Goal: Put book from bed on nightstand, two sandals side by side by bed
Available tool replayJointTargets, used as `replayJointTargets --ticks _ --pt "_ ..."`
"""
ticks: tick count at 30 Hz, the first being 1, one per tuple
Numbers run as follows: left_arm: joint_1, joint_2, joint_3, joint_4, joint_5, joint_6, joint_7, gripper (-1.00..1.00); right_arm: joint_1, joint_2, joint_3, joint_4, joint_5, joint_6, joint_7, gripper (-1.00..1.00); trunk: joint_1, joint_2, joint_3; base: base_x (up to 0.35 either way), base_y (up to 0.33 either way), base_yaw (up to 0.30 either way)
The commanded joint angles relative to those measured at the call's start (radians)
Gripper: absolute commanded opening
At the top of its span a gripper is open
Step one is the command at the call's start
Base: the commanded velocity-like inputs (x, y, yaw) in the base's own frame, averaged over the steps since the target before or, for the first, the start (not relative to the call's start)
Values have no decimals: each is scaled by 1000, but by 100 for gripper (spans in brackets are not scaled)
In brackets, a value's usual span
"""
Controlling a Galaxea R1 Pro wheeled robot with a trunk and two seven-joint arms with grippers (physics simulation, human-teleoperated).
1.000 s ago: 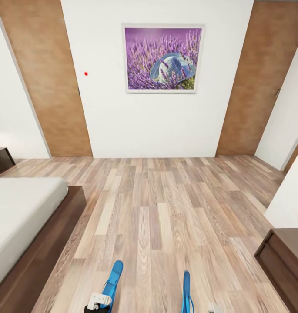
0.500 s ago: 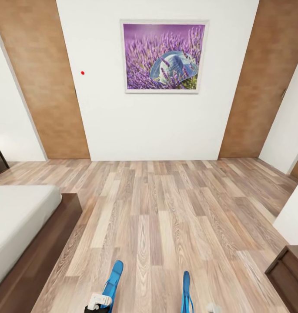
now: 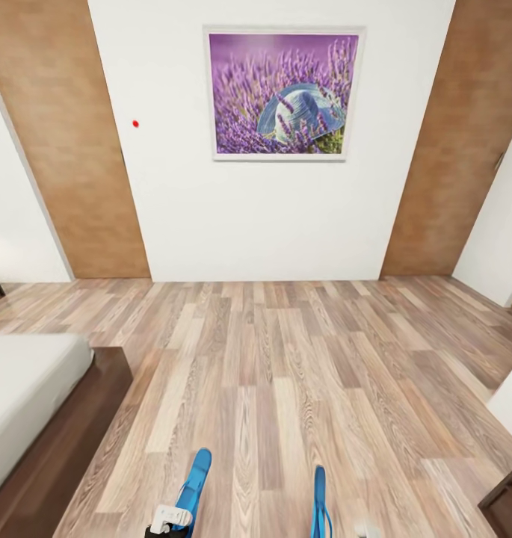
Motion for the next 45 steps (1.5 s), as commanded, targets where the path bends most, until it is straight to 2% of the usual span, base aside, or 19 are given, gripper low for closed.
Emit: replayJointTargets --ticks 1,30,45 --pt "-1 0 -4 1 6 -3 -3 -100 -1 0 -9 0 0 6 4 -100 0 0 -1 332 0 0" --pt "-1 0 -4 1 6 -3 -2 -100 -1 0 -9 0 0 6 3 -100 0 0 -1 333 0 1" --pt "-1 0 -4 1 6 -3 -2 -100 -1 0 -9 0 0 6 2 -100 0 0 -1 333 0 86"
